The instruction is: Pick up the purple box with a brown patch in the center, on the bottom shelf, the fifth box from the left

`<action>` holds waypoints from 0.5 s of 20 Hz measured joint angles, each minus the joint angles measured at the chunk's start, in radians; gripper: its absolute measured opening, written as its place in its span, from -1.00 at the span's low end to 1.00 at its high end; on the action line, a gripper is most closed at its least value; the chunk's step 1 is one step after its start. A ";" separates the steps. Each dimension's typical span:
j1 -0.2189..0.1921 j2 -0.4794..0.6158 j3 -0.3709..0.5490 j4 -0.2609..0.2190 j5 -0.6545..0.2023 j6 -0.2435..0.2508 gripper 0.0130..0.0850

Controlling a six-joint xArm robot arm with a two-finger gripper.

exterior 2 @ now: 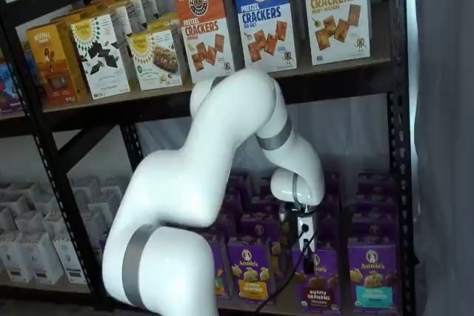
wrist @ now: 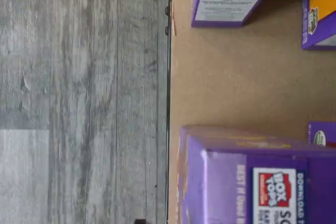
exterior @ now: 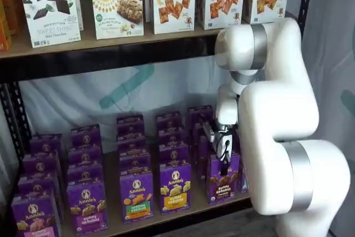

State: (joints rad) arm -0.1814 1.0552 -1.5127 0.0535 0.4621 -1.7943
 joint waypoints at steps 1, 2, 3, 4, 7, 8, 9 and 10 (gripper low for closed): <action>0.000 0.003 -0.004 -0.001 0.003 0.001 1.00; 0.000 0.008 -0.013 -0.003 0.010 0.002 0.89; 0.000 0.012 -0.018 -0.004 0.017 0.004 0.78; 0.000 0.014 -0.023 -0.006 0.021 0.006 0.78; 0.000 0.021 -0.029 -0.018 0.024 0.016 0.56; 0.000 0.021 -0.029 -0.019 0.023 0.017 0.44; -0.001 0.022 -0.028 -0.019 0.022 0.017 0.44; -0.001 0.023 -0.029 -0.021 0.024 0.018 0.33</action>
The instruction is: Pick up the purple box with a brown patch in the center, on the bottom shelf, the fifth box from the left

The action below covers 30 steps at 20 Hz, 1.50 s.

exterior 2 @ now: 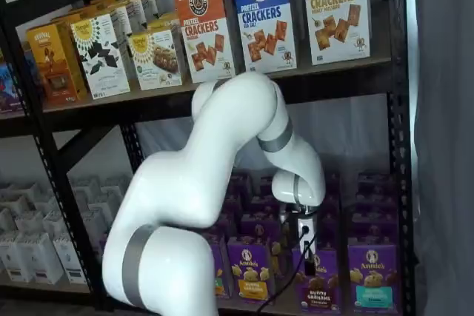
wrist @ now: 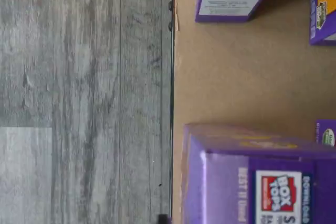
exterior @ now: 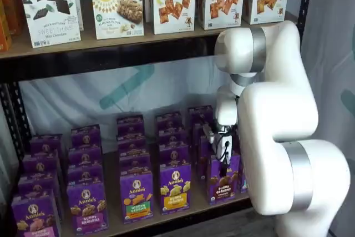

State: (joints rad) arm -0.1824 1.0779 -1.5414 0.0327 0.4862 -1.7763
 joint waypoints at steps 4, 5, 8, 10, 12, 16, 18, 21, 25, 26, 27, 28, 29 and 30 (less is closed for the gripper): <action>-0.001 0.000 0.006 0.003 -0.014 -0.004 0.33; -0.001 -0.001 0.009 0.007 -0.019 -0.008 0.33; -0.003 -0.004 0.015 0.026 -0.028 -0.027 0.11; -0.004 -0.007 0.016 0.029 -0.024 -0.030 0.00; -0.005 -0.011 0.020 0.018 -0.023 -0.022 0.00; -0.008 -0.021 0.029 0.009 -0.024 -0.017 0.00; -0.010 -0.026 0.034 0.007 -0.024 -0.016 0.00; -0.010 -0.032 0.041 0.007 -0.024 -0.017 -0.22; -0.012 -0.040 0.055 -0.004 -0.033 -0.008 -0.33; -0.012 -0.043 0.058 -0.007 -0.035 -0.006 -0.33; -0.012 -0.047 0.062 -0.008 -0.036 -0.006 -0.33; -0.013 -0.050 0.066 -0.008 -0.036 -0.006 -0.33; -0.013 -0.054 0.070 -0.006 -0.037 -0.008 -0.33; -0.014 -0.059 0.076 -0.005 -0.036 -0.010 -0.33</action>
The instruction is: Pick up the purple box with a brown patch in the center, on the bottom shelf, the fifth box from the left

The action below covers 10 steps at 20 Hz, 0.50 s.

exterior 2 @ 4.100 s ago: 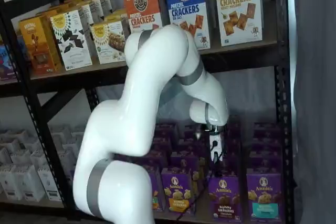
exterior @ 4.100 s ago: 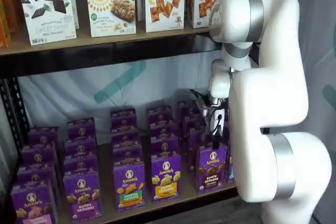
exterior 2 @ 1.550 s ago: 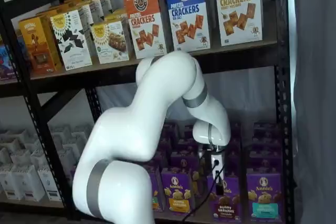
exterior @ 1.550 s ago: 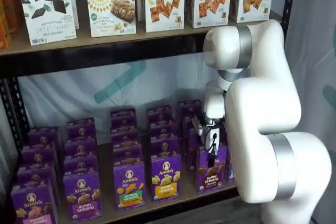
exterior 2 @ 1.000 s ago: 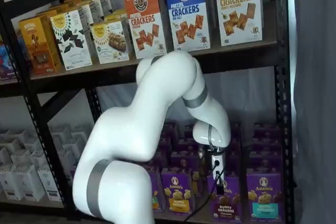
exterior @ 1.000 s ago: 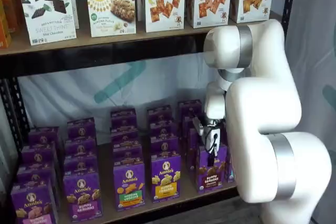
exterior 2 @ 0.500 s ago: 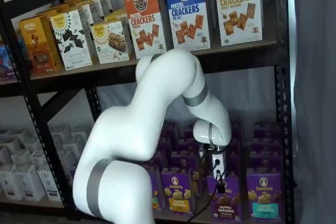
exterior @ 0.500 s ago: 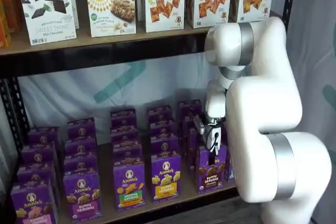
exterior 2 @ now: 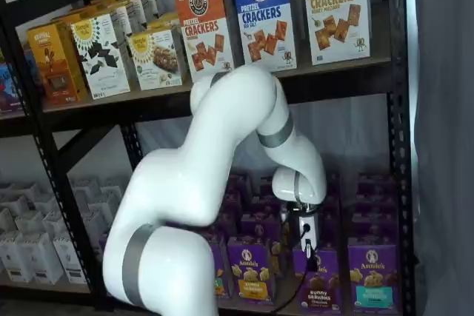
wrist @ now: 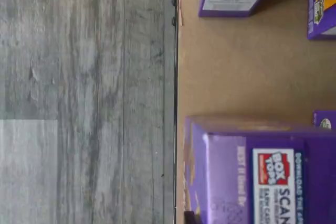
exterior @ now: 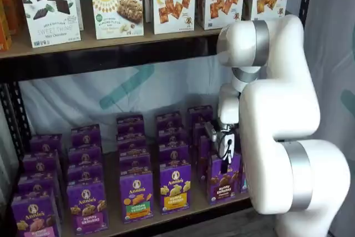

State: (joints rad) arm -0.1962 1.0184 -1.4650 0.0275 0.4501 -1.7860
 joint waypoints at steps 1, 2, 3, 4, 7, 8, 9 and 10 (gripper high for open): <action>0.000 -0.005 0.005 -0.001 0.001 0.000 -0.33; -0.001 -0.010 0.011 -0.002 0.000 0.001 -0.33; -0.001 -0.014 0.018 -0.004 -0.002 0.002 -0.33; -0.002 -0.020 0.025 -0.004 -0.002 0.002 -0.44; -0.002 -0.034 0.045 -0.003 -0.003 0.000 -0.67; -0.002 -0.036 0.047 -0.019 0.000 0.015 -0.67; -0.003 -0.042 0.056 -0.034 -0.004 0.028 -0.67; -0.004 -0.048 0.067 -0.037 -0.012 0.029 -0.67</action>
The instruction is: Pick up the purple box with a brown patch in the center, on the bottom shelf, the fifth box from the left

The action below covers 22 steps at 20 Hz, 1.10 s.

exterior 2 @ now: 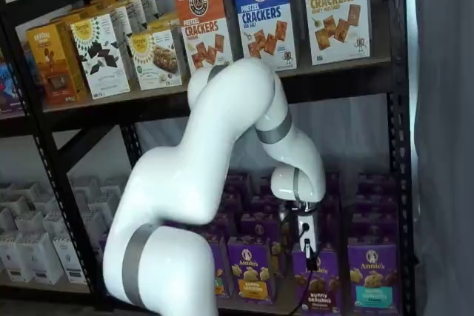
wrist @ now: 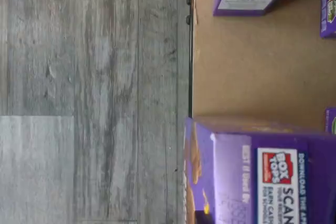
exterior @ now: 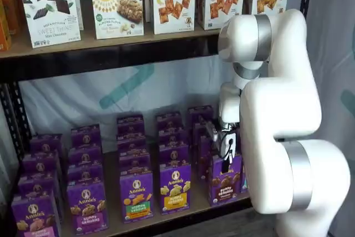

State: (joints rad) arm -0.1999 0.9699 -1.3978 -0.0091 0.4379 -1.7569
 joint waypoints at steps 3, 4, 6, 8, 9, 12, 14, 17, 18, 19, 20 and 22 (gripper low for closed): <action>-0.002 -0.027 0.034 0.006 -0.010 -0.008 -0.67; -0.003 -0.035 0.044 0.007 -0.011 -0.009 -0.67; -0.005 -0.065 0.081 -0.003 -0.020 -0.002 -0.67; -0.005 -0.102 0.127 -0.007 -0.031 0.001 -0.67; -0.005 -0.123 0.151 -0.002 -0.034 -0.002 -0.67; -0.001 -0.189 0.230 -0.002 -0.050 0.000 -0.67; 0.003 -0.234 0.287 -0.015 -0.067 0.017 -0.67; 0.012 -0.287 0.351 -0.032 -0.077 0.042 -0.67; 0.016 -0.303 0.372 -0.037 -0.082 0.049 -0.67; 0.020 -0.323 0.396 -0.042 -0.089 0.058 -0.67; 0.025 -0.343 0.422 -0.042 -0.096 0.063 -0.67; 0.035 -0.381 0.464 -0.029 -0.102 0.061 -0.67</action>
State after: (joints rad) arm -0.1650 0.5891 -0.9337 -0.0379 0.3356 -1.6960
